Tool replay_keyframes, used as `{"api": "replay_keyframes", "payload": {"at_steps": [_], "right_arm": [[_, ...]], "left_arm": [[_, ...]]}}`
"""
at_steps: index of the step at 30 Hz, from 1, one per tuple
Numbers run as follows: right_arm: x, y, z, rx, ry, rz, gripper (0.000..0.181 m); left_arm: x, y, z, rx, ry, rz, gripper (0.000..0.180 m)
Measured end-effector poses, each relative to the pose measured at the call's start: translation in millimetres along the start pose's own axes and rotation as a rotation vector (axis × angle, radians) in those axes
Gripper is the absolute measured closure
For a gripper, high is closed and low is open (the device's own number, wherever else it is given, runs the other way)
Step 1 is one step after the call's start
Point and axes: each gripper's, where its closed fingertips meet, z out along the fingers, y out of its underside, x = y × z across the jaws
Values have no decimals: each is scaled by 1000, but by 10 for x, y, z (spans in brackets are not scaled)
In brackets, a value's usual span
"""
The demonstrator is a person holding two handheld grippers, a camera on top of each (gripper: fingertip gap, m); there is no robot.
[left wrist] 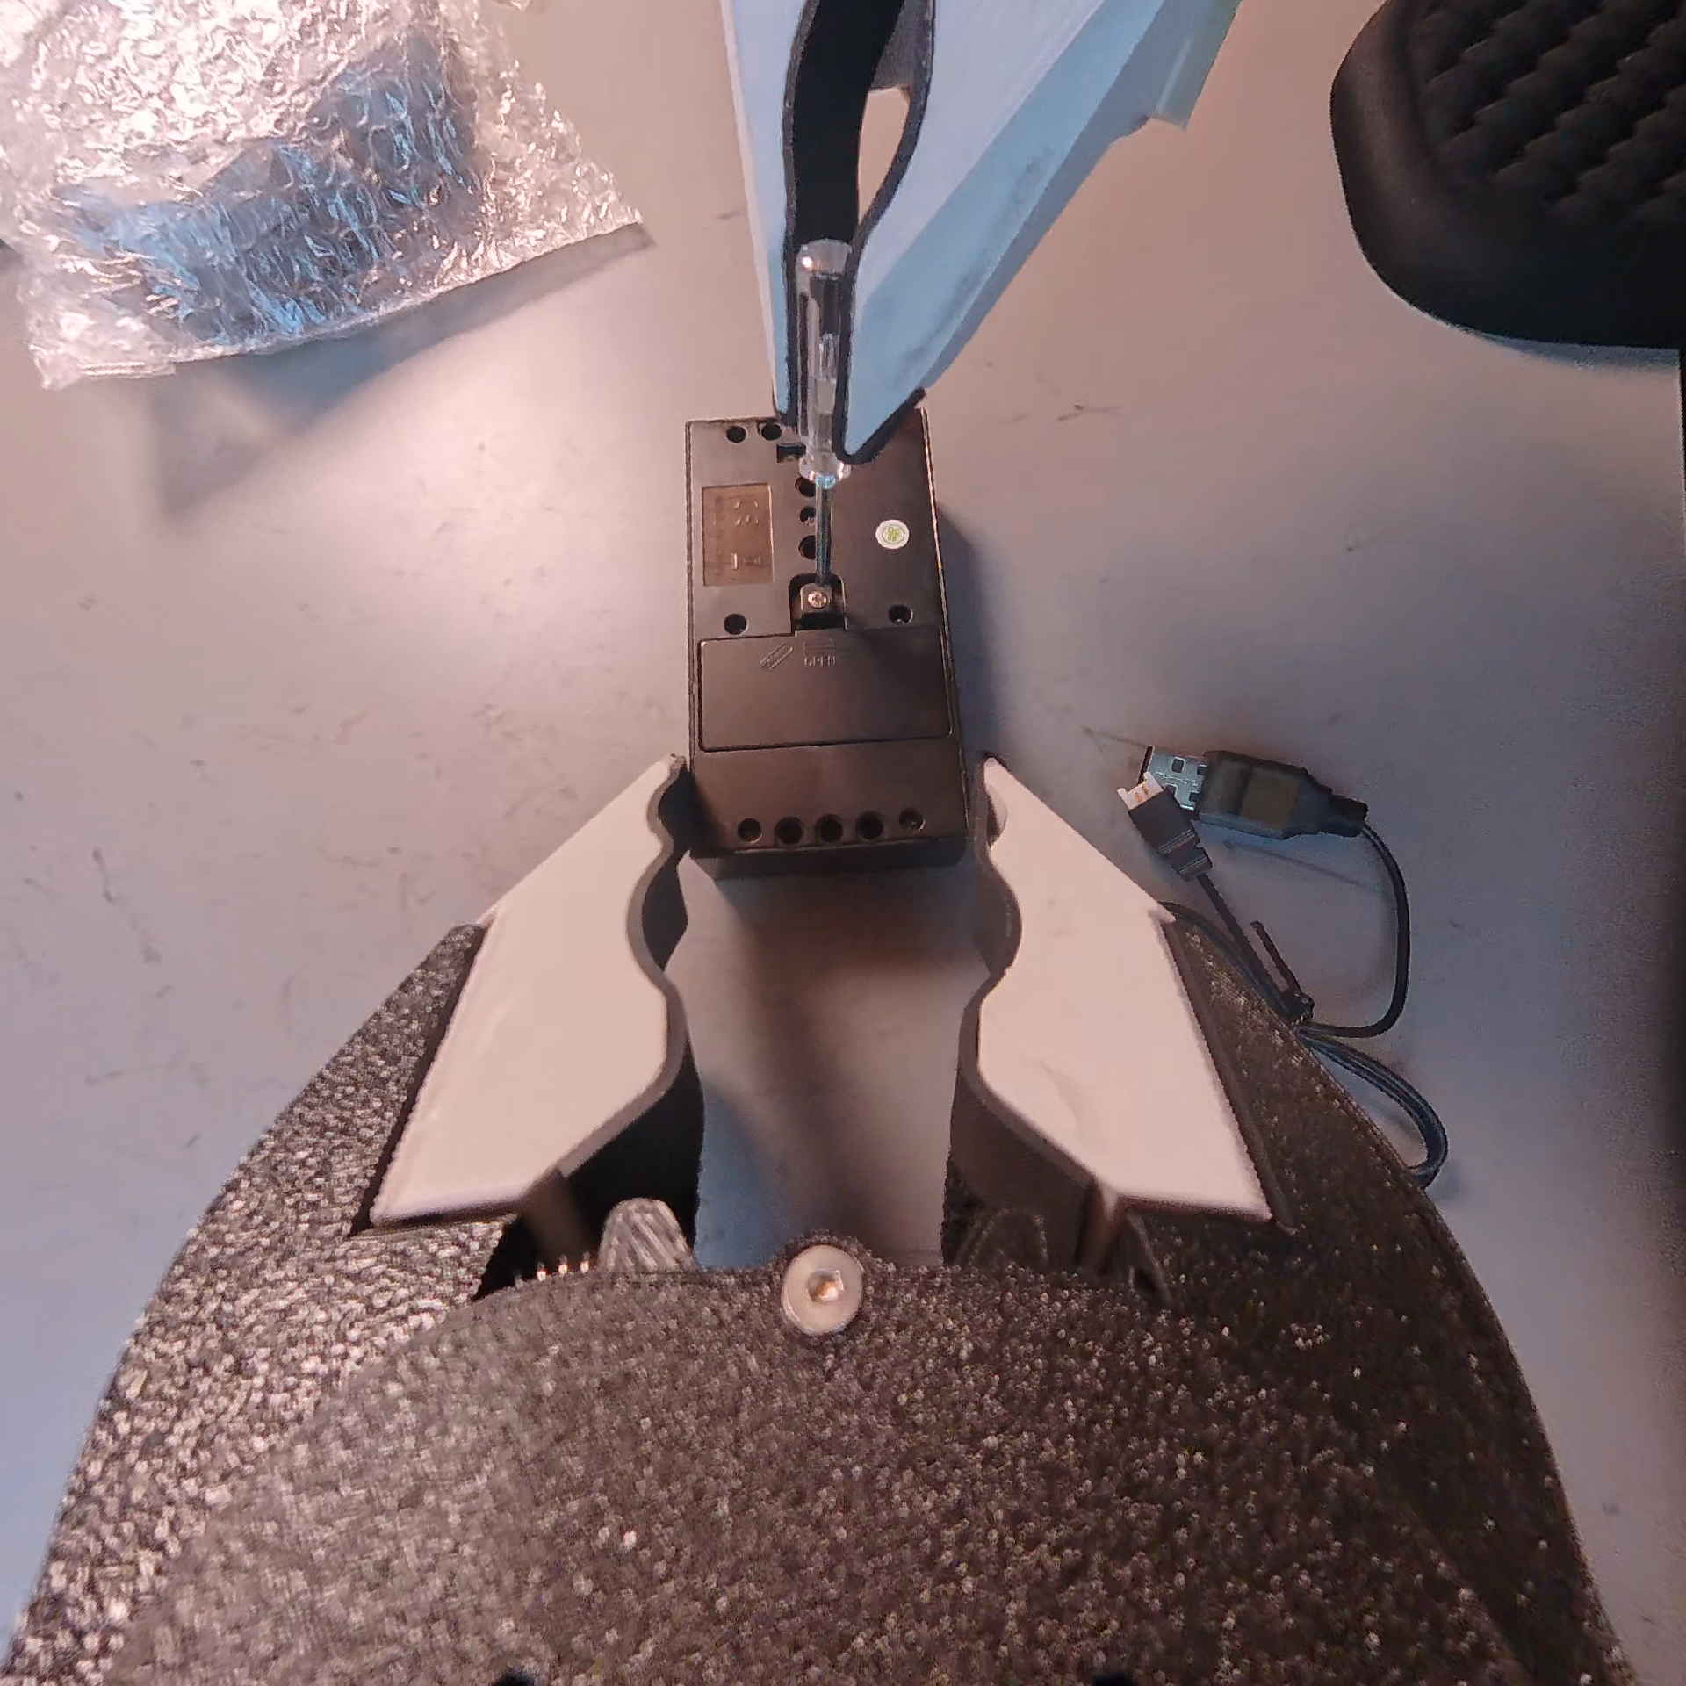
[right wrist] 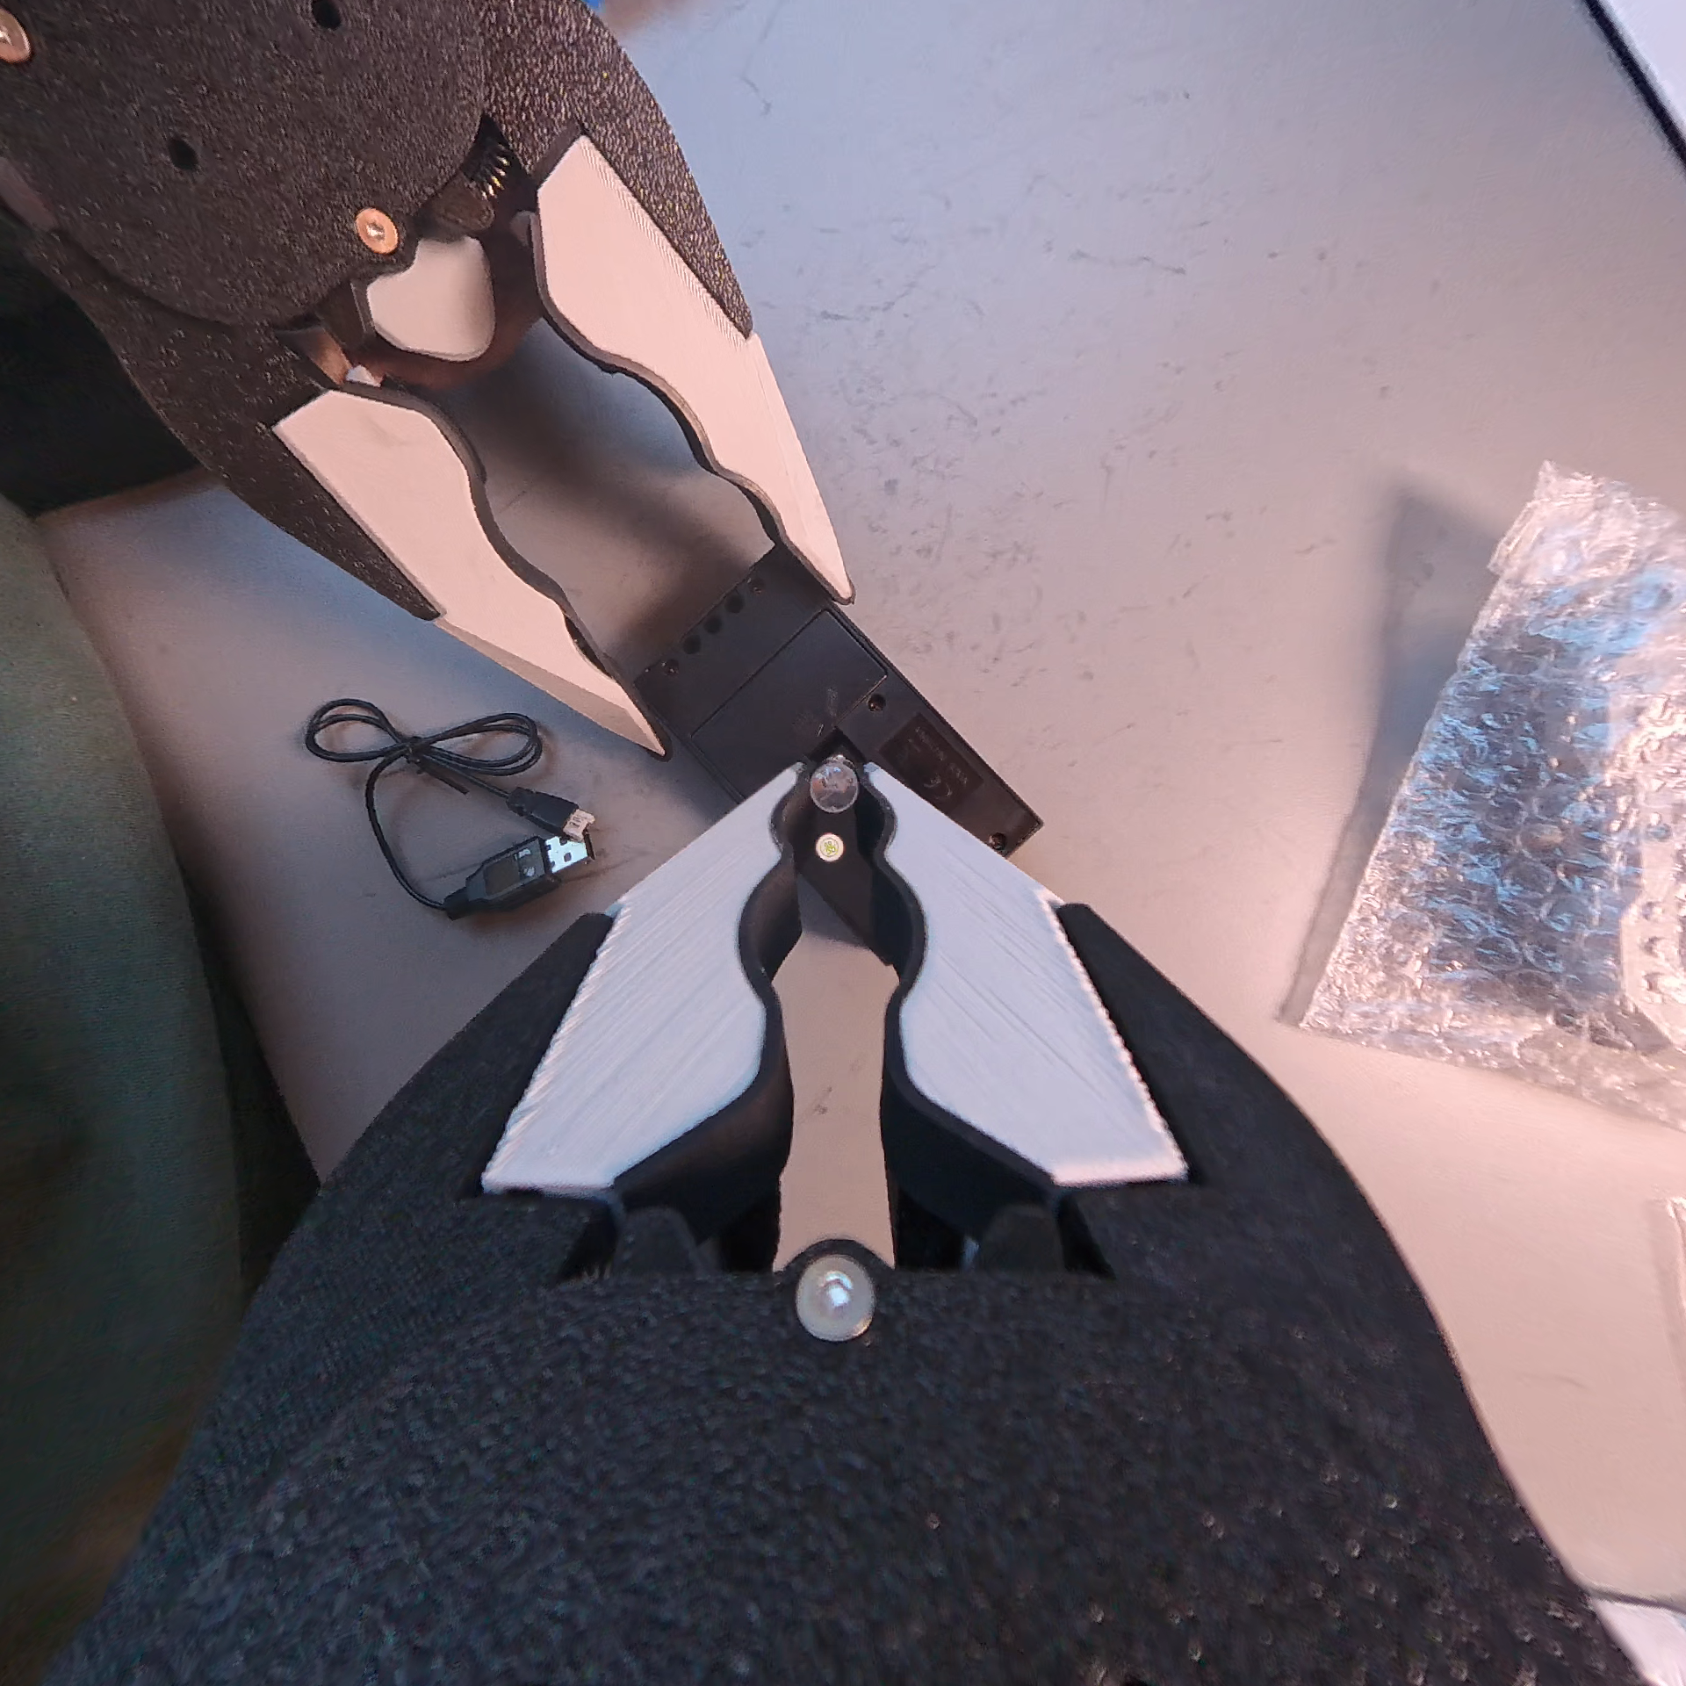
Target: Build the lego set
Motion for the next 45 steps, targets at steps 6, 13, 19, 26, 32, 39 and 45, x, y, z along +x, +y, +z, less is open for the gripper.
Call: {"api": "replay_keyframes", "payload": {"at_steps": [6, 13, 19, 26, 32, 39, 45], "right_arm": [[17, -1, 6, -10, 15, 2, 175], [3, 0, 11, -14, 13, 10, 175], [4, -11, 23, -17, 17, 4, 175], [-3, -17, 39, -54, 21, -52, 175], [-26, -35, 60, -155, -85, -289, 175], [-96, -26, 65, -240, -320, -756, 175], [-137, -7, 54, -241, -423, -924, 175]], "left_arm": [[3, 1, 0, -1, -1, 2, 119], [3, 0, -1, -1, -1, 4, 119], [4, 2, 0, -2, -1, 4, 119], [4, 3, 0, -2, 0, 5, 119], [4, 6, -5, 7, 21, 27, 119], [26, 9, -14, 36, 84, 78, 119], [46, 18, -24, 39, 122, 122, 119]]}}
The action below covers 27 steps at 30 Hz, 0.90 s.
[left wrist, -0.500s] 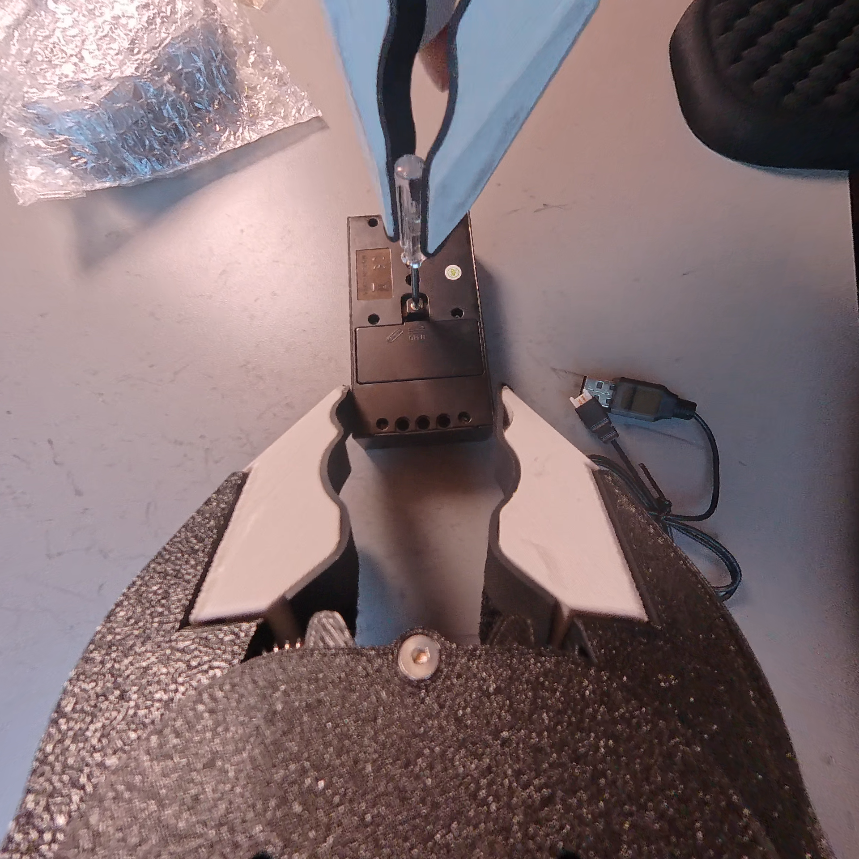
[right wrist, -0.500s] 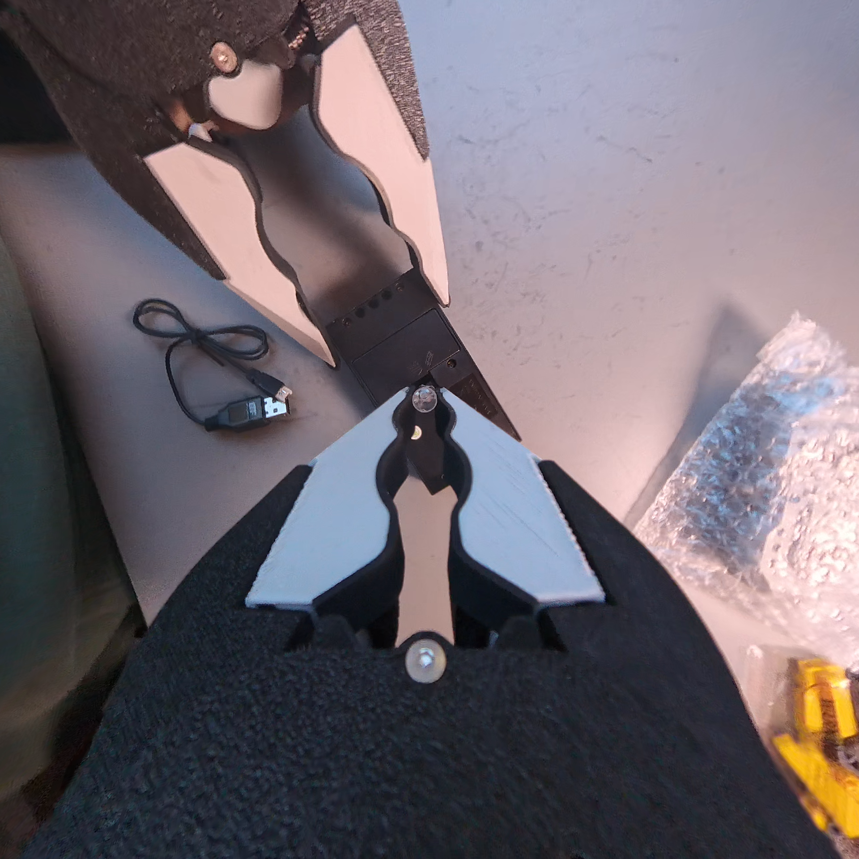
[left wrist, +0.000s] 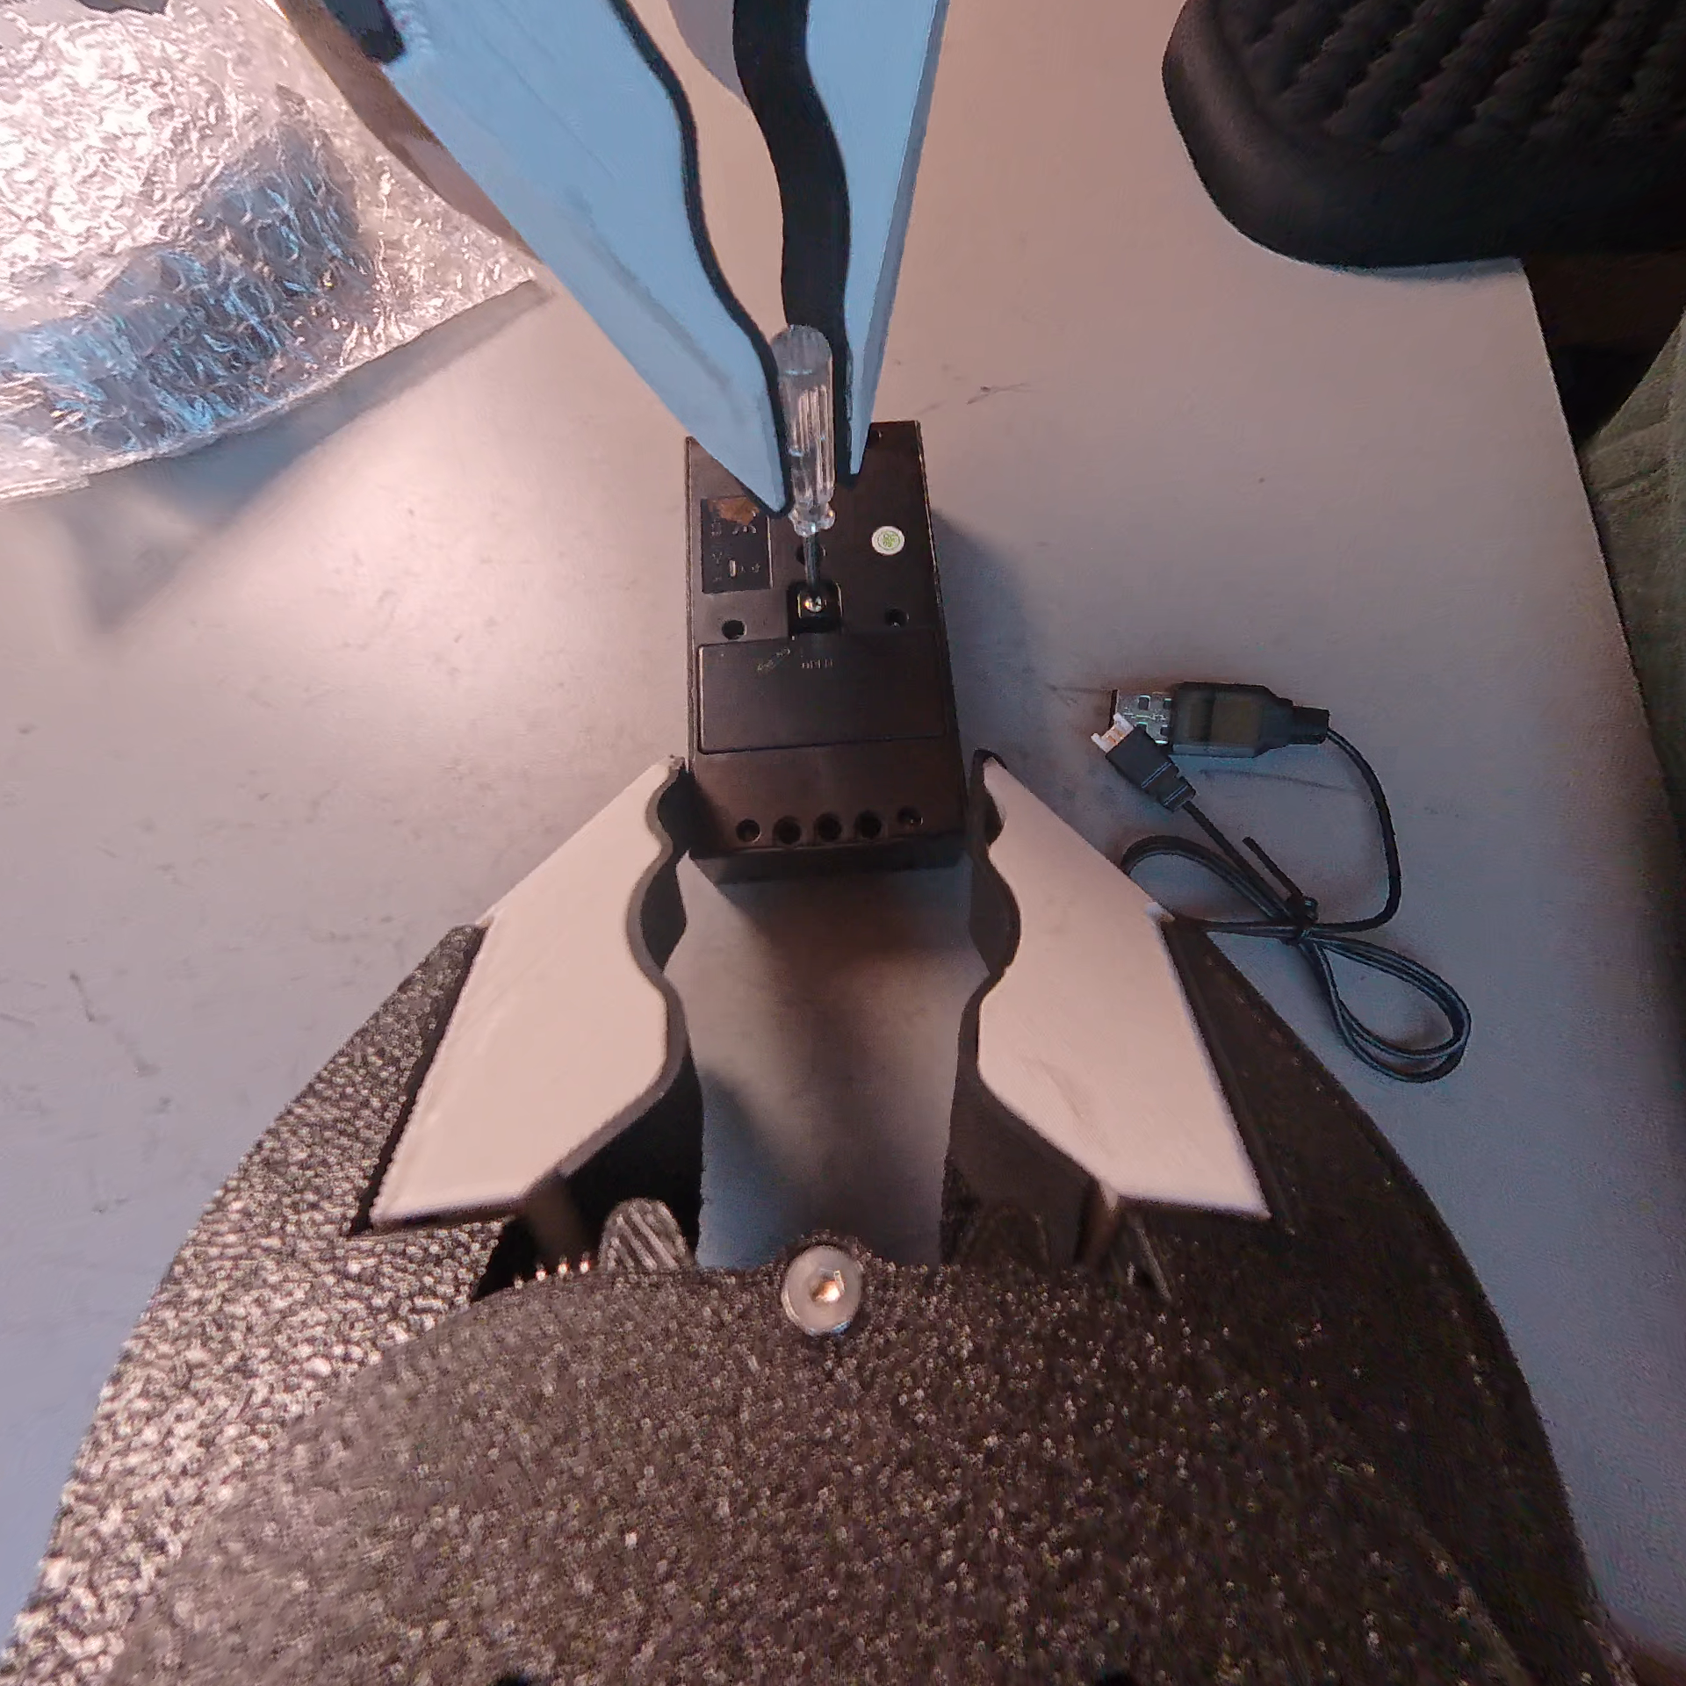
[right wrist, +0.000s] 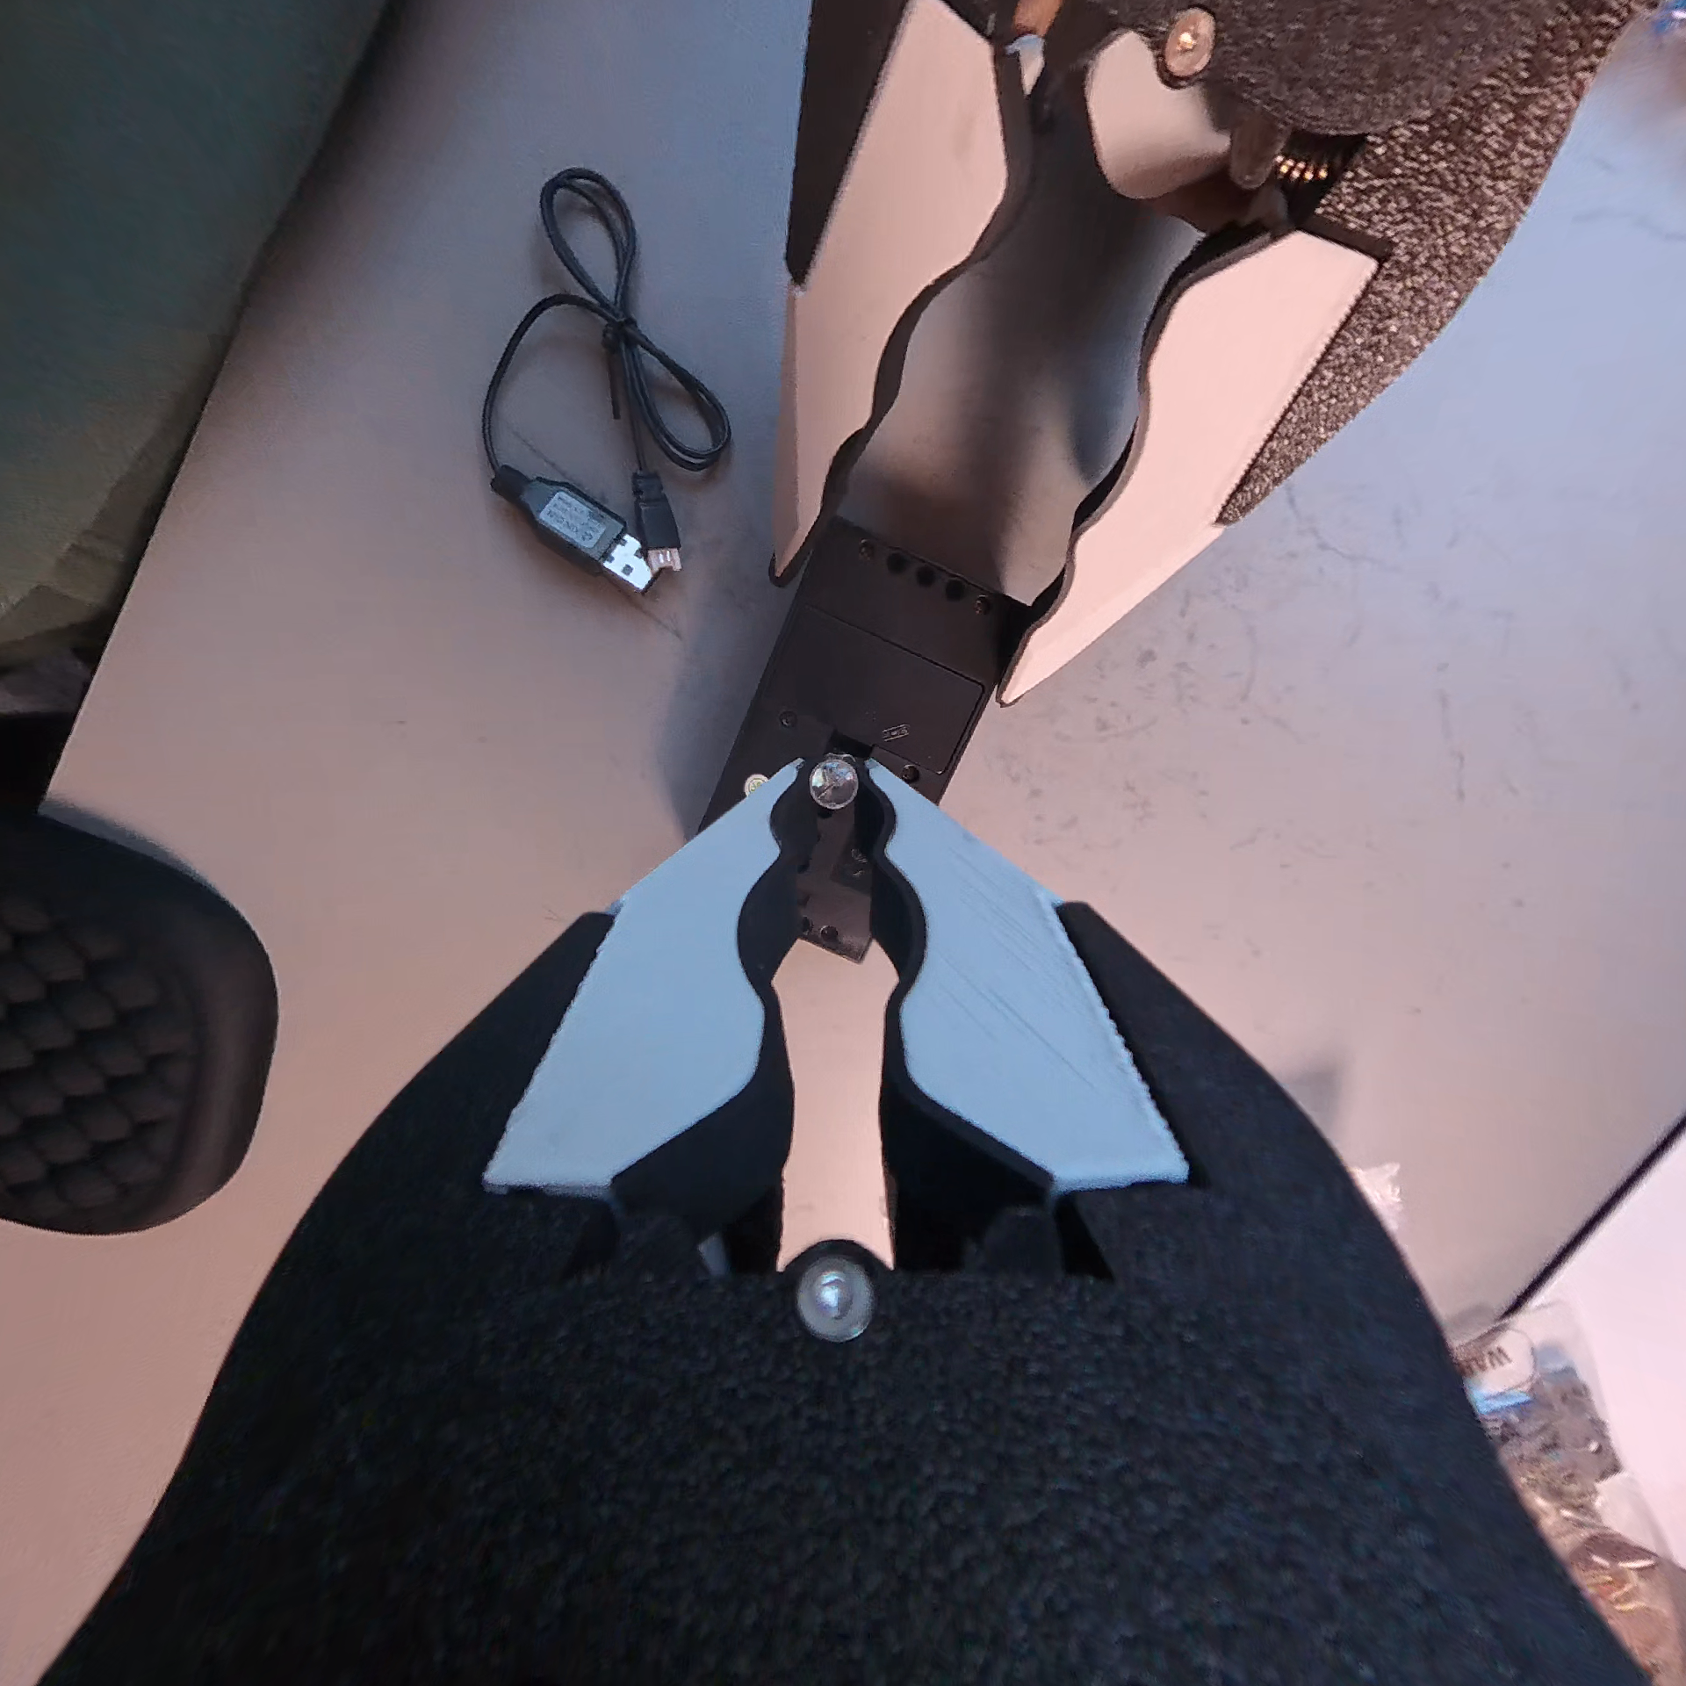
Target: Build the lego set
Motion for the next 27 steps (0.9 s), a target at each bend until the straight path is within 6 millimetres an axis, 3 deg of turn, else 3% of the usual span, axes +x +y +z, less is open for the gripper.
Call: {"api": "replay_keyframes", "payload": {"at_steps": [14, 22, 27], "right_arm": [[-88, -41, 19, -21, -39, -108, 175], [-92, -32, 13, 23, 13, -39, 174], [-91, -30, 12, 38, 26, -7, 175]], "left_arm": [[26, 0, -13, 10, 49, 82, 120], [25, -25, -51, 37, 44, 92, 122], [66, -221, -145, 155, 69, 56, 135]]}}
